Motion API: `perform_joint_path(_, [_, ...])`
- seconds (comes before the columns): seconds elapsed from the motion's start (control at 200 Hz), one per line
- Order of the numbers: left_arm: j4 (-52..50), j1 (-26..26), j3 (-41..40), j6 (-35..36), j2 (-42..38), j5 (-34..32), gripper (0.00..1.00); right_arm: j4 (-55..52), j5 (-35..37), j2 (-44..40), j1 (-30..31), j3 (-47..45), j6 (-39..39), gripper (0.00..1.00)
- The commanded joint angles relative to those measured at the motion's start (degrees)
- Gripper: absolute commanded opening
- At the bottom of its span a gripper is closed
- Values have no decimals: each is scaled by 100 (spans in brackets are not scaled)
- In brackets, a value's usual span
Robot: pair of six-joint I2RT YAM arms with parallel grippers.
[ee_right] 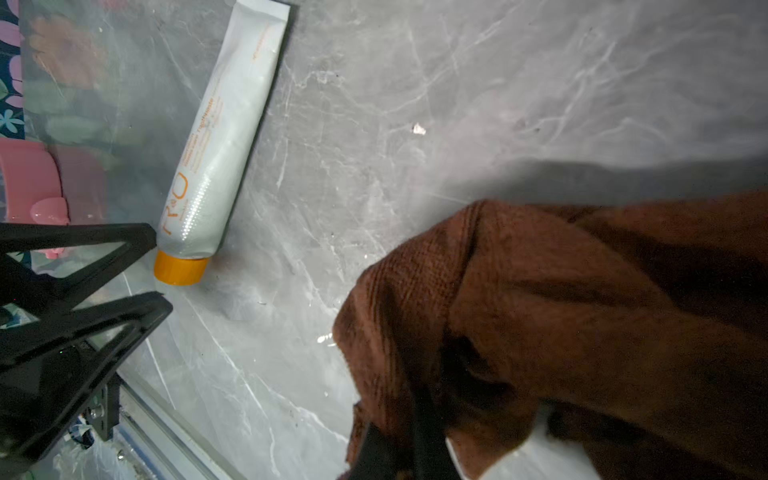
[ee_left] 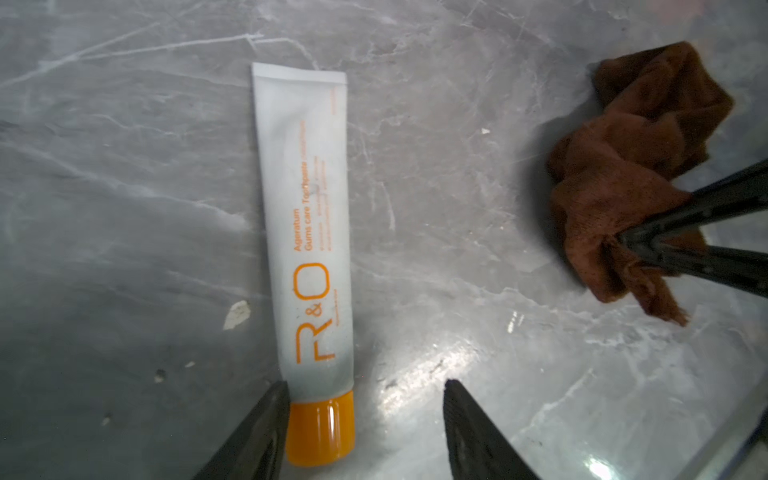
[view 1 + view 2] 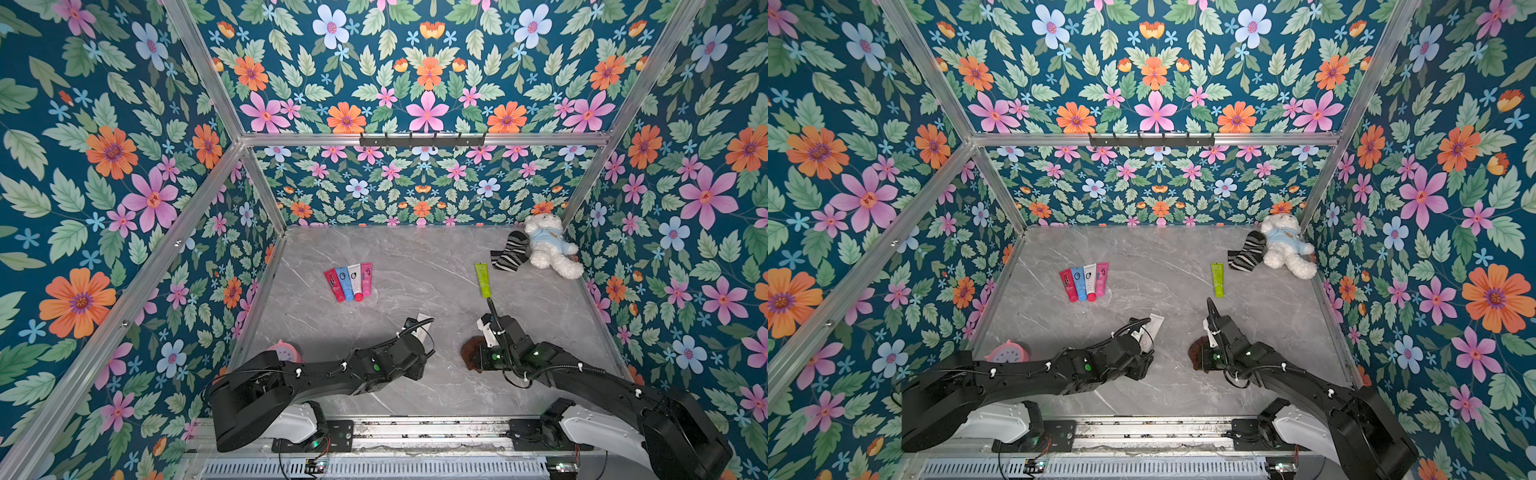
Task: Wipe the surface of the toothpaste tube
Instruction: Adjust the toothpaste at the center of the board.
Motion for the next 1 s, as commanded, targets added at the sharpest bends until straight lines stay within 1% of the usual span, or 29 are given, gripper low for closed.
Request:
perform_joint_path(0.0, [115,29,131,-132,13,80,63,-28,-44,-20,5,-8,102,0])
perform_joint_path(0.07, [72,105,199,-98,-31,-25,62,23,-97,11,6,-23,85,0])
perform_joint_path(0.125, [73,255,234,-36,-91,34,61,50,-122,13,5,-32,76,0])
perform_joint_path(0.23, [47,843,250,102,-219,478,59,70,-155,-30,6,-58,66,0])
perform_joint_path(0.275, [203,1152,150,132,-316,780,57,63,-168,-57,6,-59,76,0])
perform_joint_path(0.355, [509,1740,18,159,-356,1539,54,57,-177,-101,6,-68,65,0])
perform_joint_path(0.43, [578,2065,96,259,-173,2148,51,55,-177,-144,6,-84,75,0])
perform_joint_path(0.525, [555,2218,290,428,154,2738,47,63,-215,-186,6,-100,67,0])
perform_joint_path(0.595, [563,2270,379,491,319,2947,45,62,-282,-229,6,-135,71,0])
perform_joint_path(0.845, [528,2342,601,680,1007,3265,40,93,-429,-379,6,-199,99,0])
perform_joint_path(0.995, [551,2343,587,709,1201,3317,39,171,-502,-335,6,-197,93,0])
